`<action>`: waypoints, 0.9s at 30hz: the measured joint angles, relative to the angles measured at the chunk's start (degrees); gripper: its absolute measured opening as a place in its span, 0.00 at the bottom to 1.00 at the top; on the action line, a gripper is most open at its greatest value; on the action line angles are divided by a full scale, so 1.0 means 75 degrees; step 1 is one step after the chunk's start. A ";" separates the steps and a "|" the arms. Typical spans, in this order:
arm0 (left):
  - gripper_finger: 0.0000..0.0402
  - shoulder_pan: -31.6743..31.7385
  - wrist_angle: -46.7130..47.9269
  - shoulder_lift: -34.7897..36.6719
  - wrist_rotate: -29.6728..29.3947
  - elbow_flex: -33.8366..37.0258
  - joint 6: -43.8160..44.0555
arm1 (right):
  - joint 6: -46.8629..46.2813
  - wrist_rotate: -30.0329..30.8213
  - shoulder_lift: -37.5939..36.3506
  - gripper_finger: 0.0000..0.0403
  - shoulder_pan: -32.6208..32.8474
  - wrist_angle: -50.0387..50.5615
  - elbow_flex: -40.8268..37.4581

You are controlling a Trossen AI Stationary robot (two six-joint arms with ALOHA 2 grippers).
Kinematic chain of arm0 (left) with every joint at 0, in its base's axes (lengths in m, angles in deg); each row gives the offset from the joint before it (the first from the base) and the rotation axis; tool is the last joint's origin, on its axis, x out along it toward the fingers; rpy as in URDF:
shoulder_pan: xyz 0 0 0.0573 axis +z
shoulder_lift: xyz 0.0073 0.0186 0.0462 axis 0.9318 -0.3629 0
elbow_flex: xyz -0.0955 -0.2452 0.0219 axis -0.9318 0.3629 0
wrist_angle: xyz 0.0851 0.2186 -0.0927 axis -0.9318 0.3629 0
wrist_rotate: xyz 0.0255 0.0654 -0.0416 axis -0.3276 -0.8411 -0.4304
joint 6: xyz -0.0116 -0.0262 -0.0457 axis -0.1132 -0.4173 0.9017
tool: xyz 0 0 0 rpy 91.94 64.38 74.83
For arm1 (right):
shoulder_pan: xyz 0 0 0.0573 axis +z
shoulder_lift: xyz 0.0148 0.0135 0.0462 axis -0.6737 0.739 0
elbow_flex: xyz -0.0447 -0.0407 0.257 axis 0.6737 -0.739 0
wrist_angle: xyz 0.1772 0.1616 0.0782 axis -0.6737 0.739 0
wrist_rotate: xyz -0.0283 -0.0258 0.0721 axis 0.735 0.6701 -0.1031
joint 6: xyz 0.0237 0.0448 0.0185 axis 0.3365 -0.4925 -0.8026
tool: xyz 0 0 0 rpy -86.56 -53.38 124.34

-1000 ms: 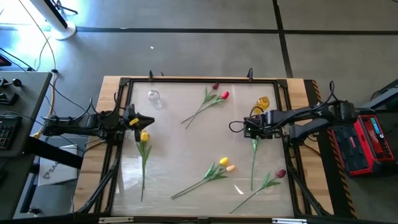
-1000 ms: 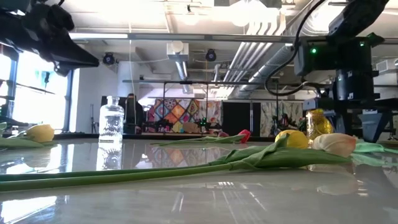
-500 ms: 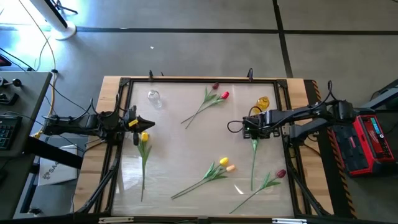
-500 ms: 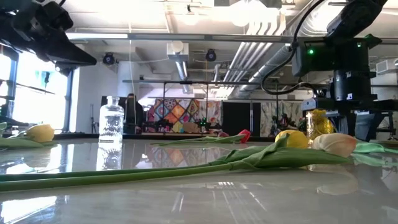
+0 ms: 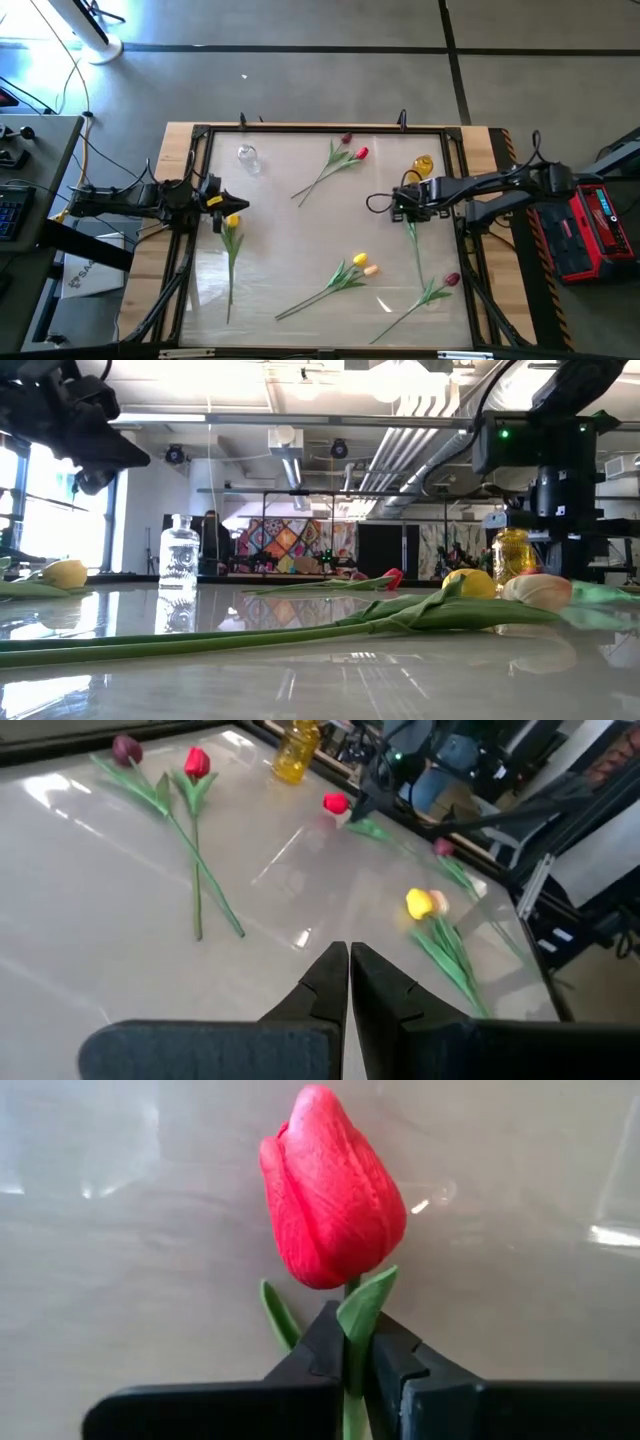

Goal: Sort flowers into vase by color
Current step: Put the bottom red tulip into the yellow vase

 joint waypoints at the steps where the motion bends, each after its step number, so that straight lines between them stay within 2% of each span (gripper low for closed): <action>1: 0.01 0.0000 -0.0011 0.0000 -0.0020 0.0000 -0.0062 | 0.0003 0.0014 -0.0070 0.02 0.0000 0.0008 0.0000; 6: 0.01 0.0000 -0.0027 0.0000 -0.0092 0.0000 -0.0081 | 0.0114 -0.0050 -0.0547 0.01 0.0000 0.0032 0.0000; 11: 0.01 0.0000 -0.0031 0.0000 -0.0092 0.0000 -0.0081 | -0.0138 0.0162 -0.1486 0.01 0.0207 0.0009 0.0003; 19: 0.01 0.0000 -0.0037 0.0000 -0.0092 0.0003 -0.0082 | -0.0124 0.1395 -0.3126 0.00 0.0807 -0.0439 0.0012; 27: 0.01 -0.0003 -0.0037 0.0000 -0.0092 0.0006 -0.0087 | 0.1857 0.2956 -0.4208 0.00 0.1106 -0.1274 0.0017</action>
